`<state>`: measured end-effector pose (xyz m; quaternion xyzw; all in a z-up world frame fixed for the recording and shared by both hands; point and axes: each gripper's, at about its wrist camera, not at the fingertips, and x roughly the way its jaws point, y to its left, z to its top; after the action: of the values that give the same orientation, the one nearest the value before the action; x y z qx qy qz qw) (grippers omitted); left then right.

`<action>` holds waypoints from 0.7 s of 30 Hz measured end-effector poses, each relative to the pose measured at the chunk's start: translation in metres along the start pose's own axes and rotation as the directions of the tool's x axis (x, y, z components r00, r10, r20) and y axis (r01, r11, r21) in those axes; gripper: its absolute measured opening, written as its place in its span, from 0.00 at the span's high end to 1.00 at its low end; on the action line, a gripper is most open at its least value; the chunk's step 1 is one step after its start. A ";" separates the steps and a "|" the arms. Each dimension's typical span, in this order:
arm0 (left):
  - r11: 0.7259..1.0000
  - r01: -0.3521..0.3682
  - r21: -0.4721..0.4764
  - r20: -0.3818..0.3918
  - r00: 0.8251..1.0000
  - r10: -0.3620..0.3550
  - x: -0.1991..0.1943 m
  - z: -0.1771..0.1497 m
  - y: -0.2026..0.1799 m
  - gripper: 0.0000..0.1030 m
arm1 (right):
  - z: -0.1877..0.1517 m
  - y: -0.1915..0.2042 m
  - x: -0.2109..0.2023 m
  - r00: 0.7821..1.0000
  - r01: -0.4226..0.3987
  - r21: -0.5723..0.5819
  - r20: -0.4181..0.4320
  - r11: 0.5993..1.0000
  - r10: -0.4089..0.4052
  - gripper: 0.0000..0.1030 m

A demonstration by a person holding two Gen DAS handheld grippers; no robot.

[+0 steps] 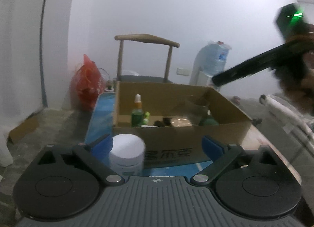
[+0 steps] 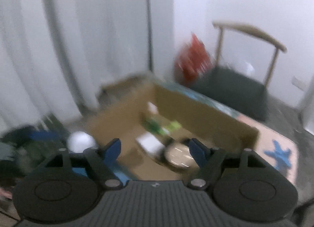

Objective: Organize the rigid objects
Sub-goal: 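Move the right gripper to the white supplement bottle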

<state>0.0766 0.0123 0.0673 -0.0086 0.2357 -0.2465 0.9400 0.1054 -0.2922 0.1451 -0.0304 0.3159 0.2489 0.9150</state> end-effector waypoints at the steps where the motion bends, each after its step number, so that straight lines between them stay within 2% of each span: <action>1: 1.000 -0.007 0.005 0.007 1.000 0.007 -0.001 -0.001 0.002 0.02 | -0.003 0.008 -0.008 0.998 -0.042 0.012 0.045 0.999 0.041 0.20; 5: 0.999 -0.040 0.031 0.012 0.999 0.040 0.000 -0.008 0.007 0.00 | -0.013 0.031 -0.024 0.972 -0.169 0.053 0.176 0.984 0.157 0.14; 9: 0.997 -0.066 0.032 -0.027 0.997 0.066 0.012 -0.018 0.015 0.00 | -0.022 0.053 -0.004 0.953 -0.257 0.052 0.180 0.965 0.244 0.14; 14: 0.996 -0.084 0.042 -0.064 0.994 0.086 0.030 -0.031 0.022 0.00 | -0.027 0.088 0.043 0.971 -0.225 0.001 0.085 0.974 0.224 0.16; 21: 0.996 -0.086 0.027 -0.063 0.994 0.087 0.042 -0.040 0.032 0.06 | -0.030 0.109 0.083 0.985 -0.169 -0.048 0.019 0.984 0.170 0.25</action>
<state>0.1058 0.0245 0.0091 0.0211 0.2626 -0.2086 0.9418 0.0928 -0.1667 0.0827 -0.0220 0.3010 0.3333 0.8932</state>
